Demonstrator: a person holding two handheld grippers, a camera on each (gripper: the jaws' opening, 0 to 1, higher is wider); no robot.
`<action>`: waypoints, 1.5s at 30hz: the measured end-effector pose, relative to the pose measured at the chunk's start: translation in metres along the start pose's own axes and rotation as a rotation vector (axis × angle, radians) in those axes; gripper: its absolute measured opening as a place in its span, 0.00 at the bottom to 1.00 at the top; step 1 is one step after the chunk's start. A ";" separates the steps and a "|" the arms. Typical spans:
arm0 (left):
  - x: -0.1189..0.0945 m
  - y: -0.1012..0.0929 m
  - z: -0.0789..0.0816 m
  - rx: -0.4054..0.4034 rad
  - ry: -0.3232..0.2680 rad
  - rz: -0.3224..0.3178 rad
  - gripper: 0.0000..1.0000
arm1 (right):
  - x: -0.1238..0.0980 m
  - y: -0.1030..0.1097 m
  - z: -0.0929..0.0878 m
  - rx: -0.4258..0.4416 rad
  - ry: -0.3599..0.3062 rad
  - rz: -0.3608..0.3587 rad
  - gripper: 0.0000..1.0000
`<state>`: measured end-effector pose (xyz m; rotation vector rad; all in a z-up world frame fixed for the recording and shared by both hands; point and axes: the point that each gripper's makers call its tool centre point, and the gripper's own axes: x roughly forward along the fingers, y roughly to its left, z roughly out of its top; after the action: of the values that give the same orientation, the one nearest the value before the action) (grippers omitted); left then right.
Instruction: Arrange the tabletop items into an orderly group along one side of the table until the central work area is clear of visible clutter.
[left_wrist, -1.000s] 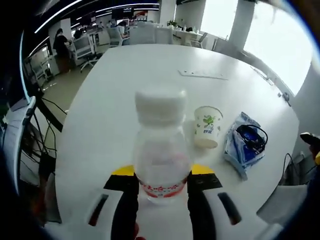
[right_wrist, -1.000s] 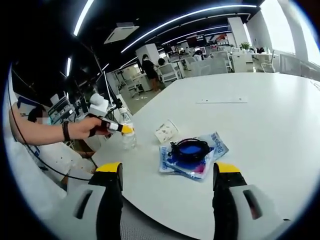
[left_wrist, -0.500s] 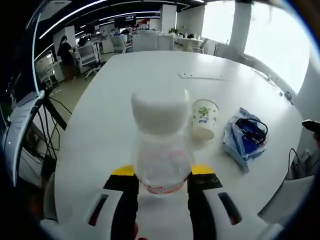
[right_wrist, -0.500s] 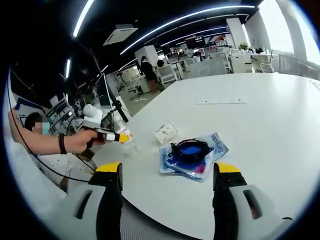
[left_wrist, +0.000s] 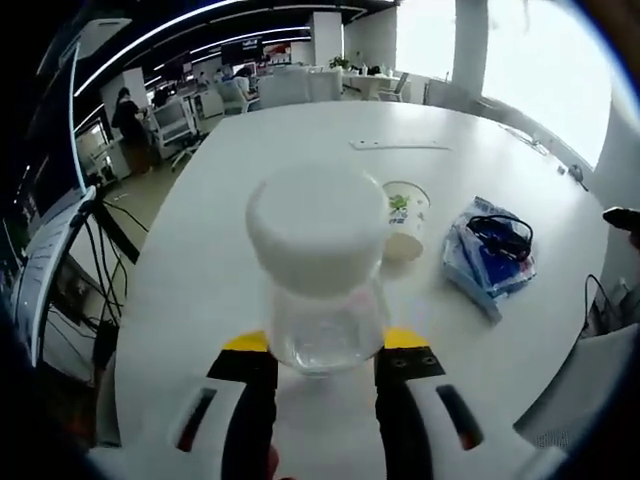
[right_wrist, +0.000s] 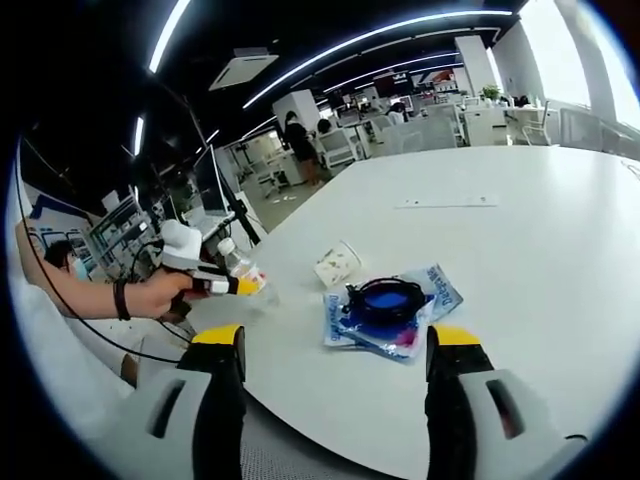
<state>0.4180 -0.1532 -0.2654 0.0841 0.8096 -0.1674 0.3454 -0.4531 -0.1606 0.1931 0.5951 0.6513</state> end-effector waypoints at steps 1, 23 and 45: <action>0.000 0.000 0.000 0.001 0.000 0.002 0.37 | 0.000 0.000 0.000 -0.001 0.001 0.000 0.73; 0.005 -0.001 -0.004 0.012 0.001 -0.022 0.38 | 0.008 0.004 0.002 -0.001 0.009 0.021 0.72; 0.017 -0.002 -0.005 0.127 -0.040 -0.157 0.40 | 0.012 -0.007 -0.012 0.023 0.052 0.004 0.72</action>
<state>0.4255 -0.1563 -0.2812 0.1368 0.7652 -0.3677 0.3492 -0.4513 -0.1782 0.1992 0.6526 0.6550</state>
